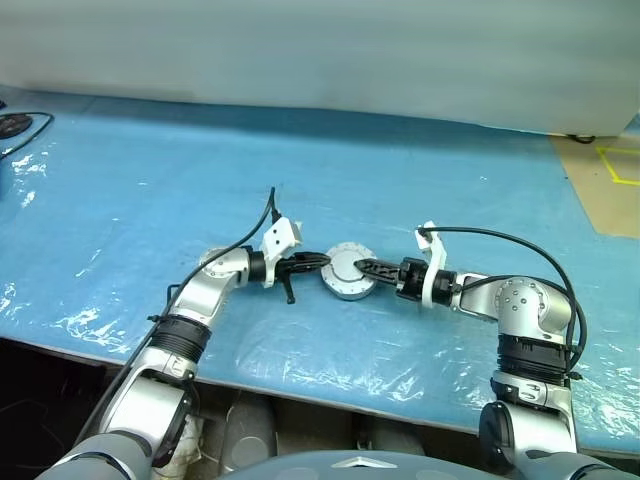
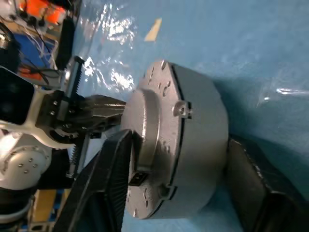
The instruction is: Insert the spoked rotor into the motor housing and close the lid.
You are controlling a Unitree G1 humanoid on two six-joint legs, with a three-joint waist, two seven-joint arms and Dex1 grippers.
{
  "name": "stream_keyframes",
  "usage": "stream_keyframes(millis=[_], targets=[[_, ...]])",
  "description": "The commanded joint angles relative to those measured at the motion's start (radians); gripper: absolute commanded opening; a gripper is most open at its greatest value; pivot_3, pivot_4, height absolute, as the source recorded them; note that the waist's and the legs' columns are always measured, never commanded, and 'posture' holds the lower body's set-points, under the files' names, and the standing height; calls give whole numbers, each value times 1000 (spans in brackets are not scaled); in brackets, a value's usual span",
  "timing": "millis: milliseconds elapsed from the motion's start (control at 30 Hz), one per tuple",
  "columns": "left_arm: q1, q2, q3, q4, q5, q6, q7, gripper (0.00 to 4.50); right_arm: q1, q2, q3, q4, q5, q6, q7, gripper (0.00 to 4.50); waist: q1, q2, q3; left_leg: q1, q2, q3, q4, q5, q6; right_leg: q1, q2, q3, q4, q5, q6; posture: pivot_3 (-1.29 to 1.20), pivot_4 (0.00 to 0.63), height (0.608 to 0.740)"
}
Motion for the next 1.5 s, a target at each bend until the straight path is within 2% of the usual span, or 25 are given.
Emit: stream_keyframes(millis=[33, 167, 433, 633, 700, 800, 933, 1067, 1167, 1333, 1500], targets=[[5, -23, -31, 8, 15, -6, -2, 0, -7, 63, 14, -35, 79, 69, -5, 1904, 1, 0, 0, 0, 0, 0, 0, 0, 0, 0, 0, 0, 0, 0, 0, 0, 150, 740], [3, -28, -28, 18, 19, -16, 1, 0, 2, 89, -3, -53, 112, 116, -12, 1213, 2, 1, 0, 0, -1, 0, 0, 0, 0, 1, -1, 0, 0, 0, 0, 0, 150, 740], [-12, -36, -4, 42, 23, -52, 38, 0, 21, 90, 21, -83, 119, 139, 9, 1204, 3, 1, 0, 0, 0, -1, -1, 0, 0, 1, -1, 0, -1, 0, 0, 0, 150, 740], [-69, -98, 130, 79, -54, -43, 172, 0, 6, 110, -15, -62, 119, 127, -9, 1203, -7, 1, 0, -1, -1, -2, -1, 0, -1, -2, 1, 1, 0, 0, 1, 0, 150, 740], [-82, -112, 162, 85, -84, -21, 194, 0, -9, 125, -45, -41, 123, 104, -18, 1203, -3, 2, 1, -6, -1, -2, -1, 0, -1, -7, 2, -1, 1, 2, 3, 0, 150, 740], [-82, -126, 208, 59, -151, 42, 198, 0, -92, 190, -212, 26, 179, 95, -64, 1203, -1, 2, 1, -10, -3, -1, 0, 0, -1, -9, 1, -1, 1, 3, 4, 0, 150, 740], [-74, -154, 305, 16, -265, 121, 245, 0, -162, 225, -351, 83, 207, 58, -139, 1203, 4, 3, 2, -11, -4, 1, 0, 0, -1, -8, -1, -2, 1, 1, 1, 0, 150, 740], [-53, -165, 402, -37, -380, 207, 290, 0, -178, 220, -389, 110, 220, 29, -184, 1203, 3, 3, 2, -11, -4, 1, 0, 0, -1, -8, 0, -3, 1, 1, 1, 0, 150, 740], [-18, -165, 438, -90, -448, 275, 303, 553, -202, 229, -423, 139, 243, -3, -220, 1203, -1, 4, 3, -12, -4, 1, 0, 0, -1, -9, 0, -3, 0, 2, 3, 0, 150, 740], [41, -183, 479, -166, -560, 404, 343, 2270, -268, 224, -470, 223, 274, -122, -277, 1203, 0, 7, 5, -12, -3, 1, 0, 0, -1, -9, 0, -3, 1, 0, 0, 0, 150, 740], [84, -230, 485, -242, -635, 471, 399, 3932, -301, 206, -464, 281, 327, -184, -291, 1203, 1, 7, 5, -12, -4, 1, 0, 0, -1, -9, 0, -3, 0, 2, 2, 0, 150, 740]])
